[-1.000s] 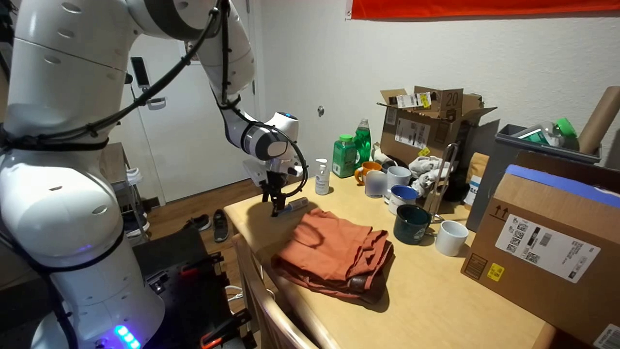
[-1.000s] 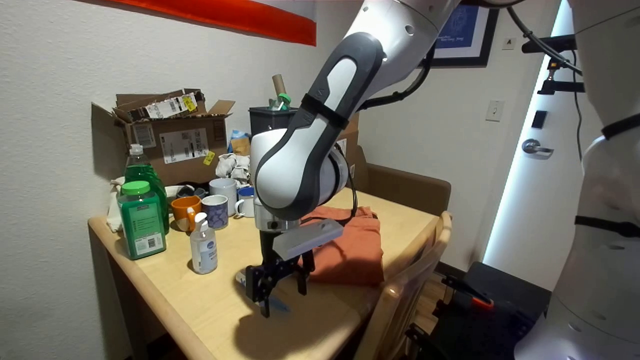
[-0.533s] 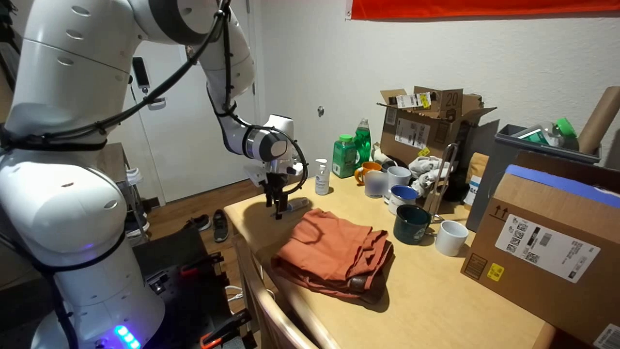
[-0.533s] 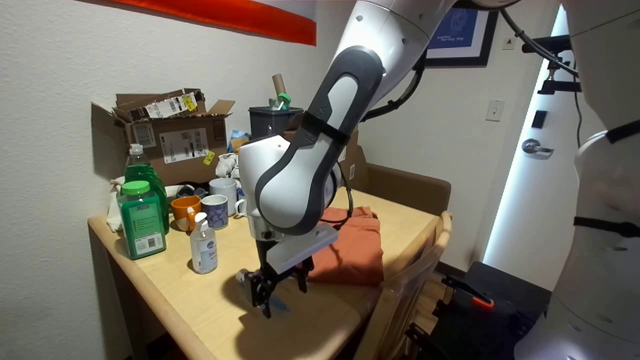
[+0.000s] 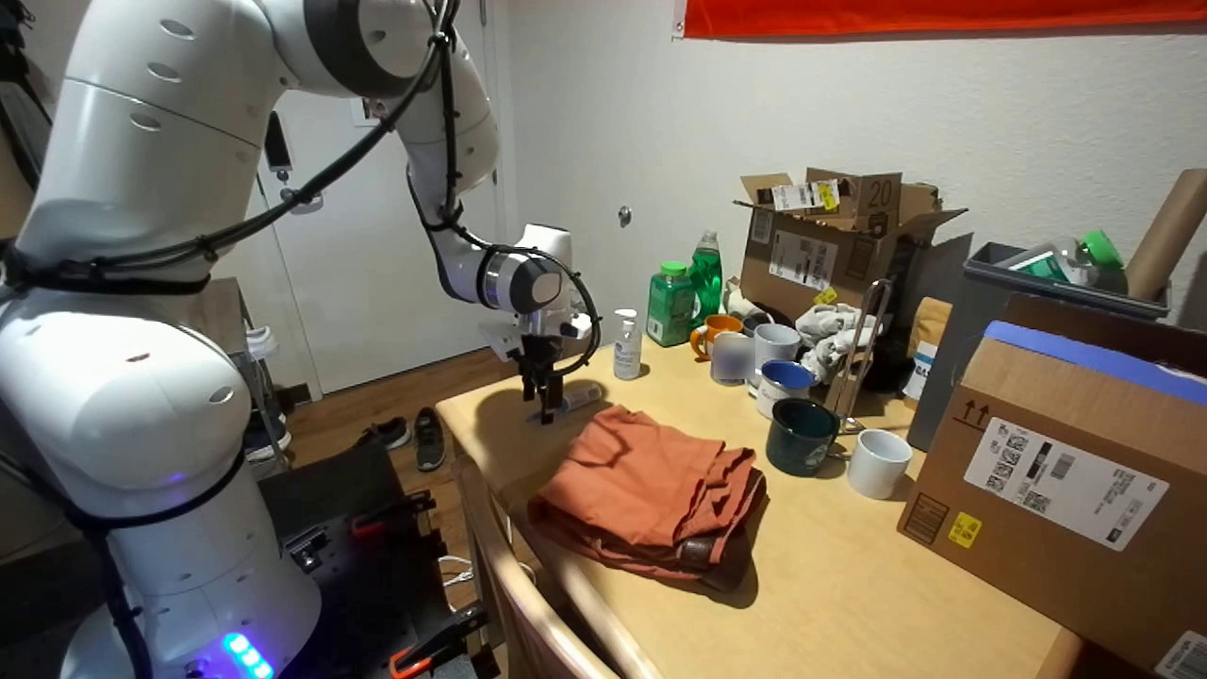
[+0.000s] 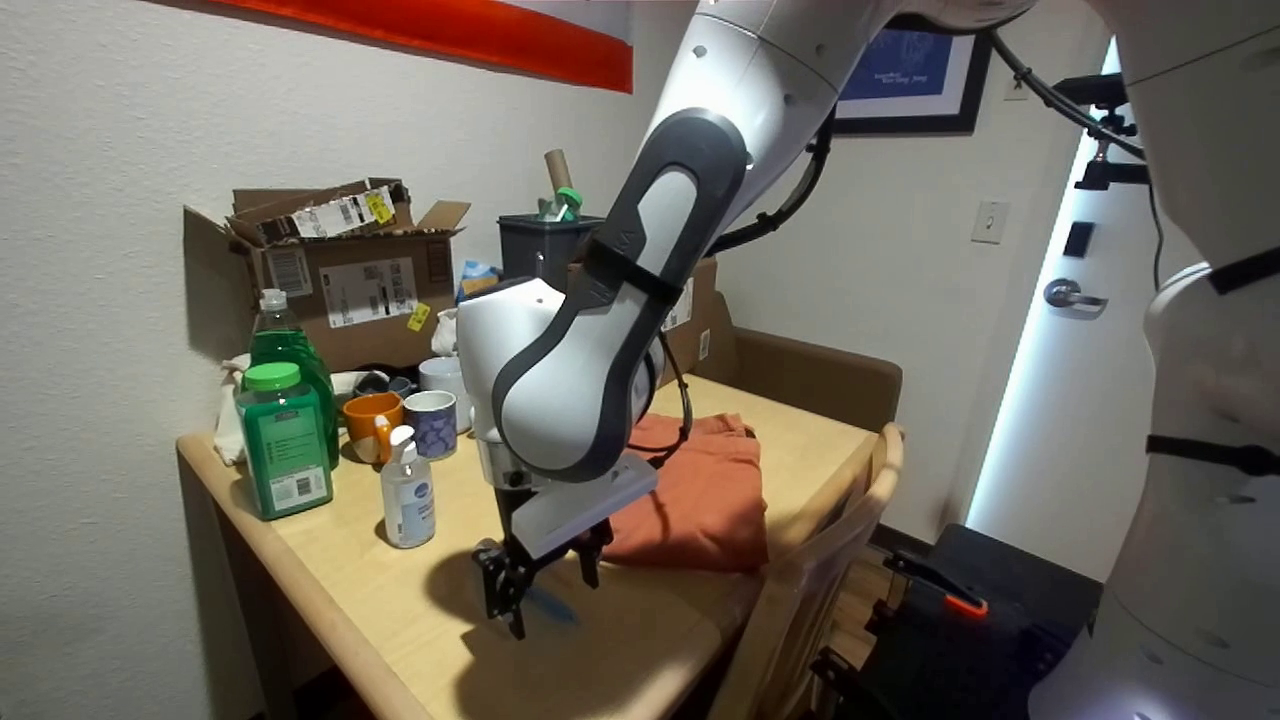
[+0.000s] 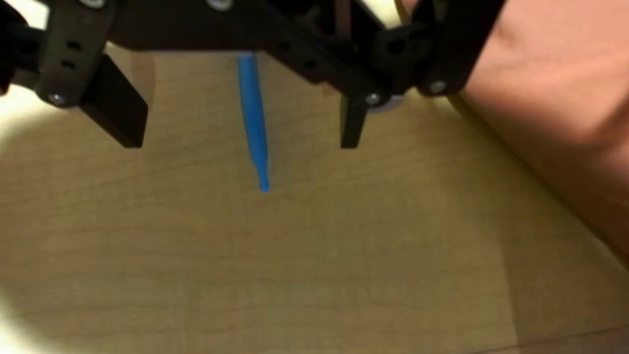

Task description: Pick up the lint roller and use it on the orange fabric

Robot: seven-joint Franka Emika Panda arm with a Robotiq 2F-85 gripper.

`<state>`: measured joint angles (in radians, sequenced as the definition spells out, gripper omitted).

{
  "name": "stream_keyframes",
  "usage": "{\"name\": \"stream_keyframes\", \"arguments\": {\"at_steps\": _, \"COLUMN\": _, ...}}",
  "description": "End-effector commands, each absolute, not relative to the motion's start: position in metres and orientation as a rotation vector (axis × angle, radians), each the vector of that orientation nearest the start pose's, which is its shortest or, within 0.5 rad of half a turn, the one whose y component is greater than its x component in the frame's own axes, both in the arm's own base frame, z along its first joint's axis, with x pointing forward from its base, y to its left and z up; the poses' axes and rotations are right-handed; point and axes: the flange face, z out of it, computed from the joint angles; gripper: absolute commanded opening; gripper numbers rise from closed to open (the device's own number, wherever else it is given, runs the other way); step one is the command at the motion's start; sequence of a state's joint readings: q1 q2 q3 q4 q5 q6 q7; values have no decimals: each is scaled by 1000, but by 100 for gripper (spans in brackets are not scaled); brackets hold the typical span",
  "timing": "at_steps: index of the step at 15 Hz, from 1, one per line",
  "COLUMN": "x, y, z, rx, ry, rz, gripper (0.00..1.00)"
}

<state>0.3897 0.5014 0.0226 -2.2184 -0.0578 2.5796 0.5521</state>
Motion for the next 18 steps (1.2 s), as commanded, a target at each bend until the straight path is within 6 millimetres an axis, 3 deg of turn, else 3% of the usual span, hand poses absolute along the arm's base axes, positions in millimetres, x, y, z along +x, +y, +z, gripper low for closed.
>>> {"name": "stream_keyframes", "arguments": {"at_steps": 1, "x": 493, "y": 206, "z": 135, "rx": -3222, "ry": 190, "rz": 199, "gripper": 100}}
{"name": "stream_keyframes", "arguments": {"at_steps": 3, "x": 497, "y": 203, "z": 134, "rx": -3211, "ry": 182, "rz": 207, "gripper": 93}}
{"name": "stream_keyframes", "arguments": {"at_steps": 4, "x": 498, "y": 203, "z": 135, "rx": -3214, "ry": 164, "rz": 216, "gripper": 73}}
{"name": "stream_keyframes", "arguments": {"at_steps": 6, "x": 499, "y": 204, "z": 137, "rx": -3218, "ry": 142, "rz": 224, "gripper": 62}}
{"name": "stream_keyframes", "arguments": {"at_steps": 13, "x": 501, "y": 212, "z": 137, "rx": -3228, "ry": 65, "rz": 299, "gripper": 6}}
{"name": "stream_keyframes", "arguments": {"at_steps": 15, "x": 500, "y": 214, "z": 140, "rx": -3229, "ry": 35, "rz": 314, "gripper": 0}}
{"name": "stream_keyframes", "arguments": {"at_steps": 18, "x": 498, "y": 216, "z": 151, "rx": -3223, "ry": 10, "rz": 309, "gripper": 5}}
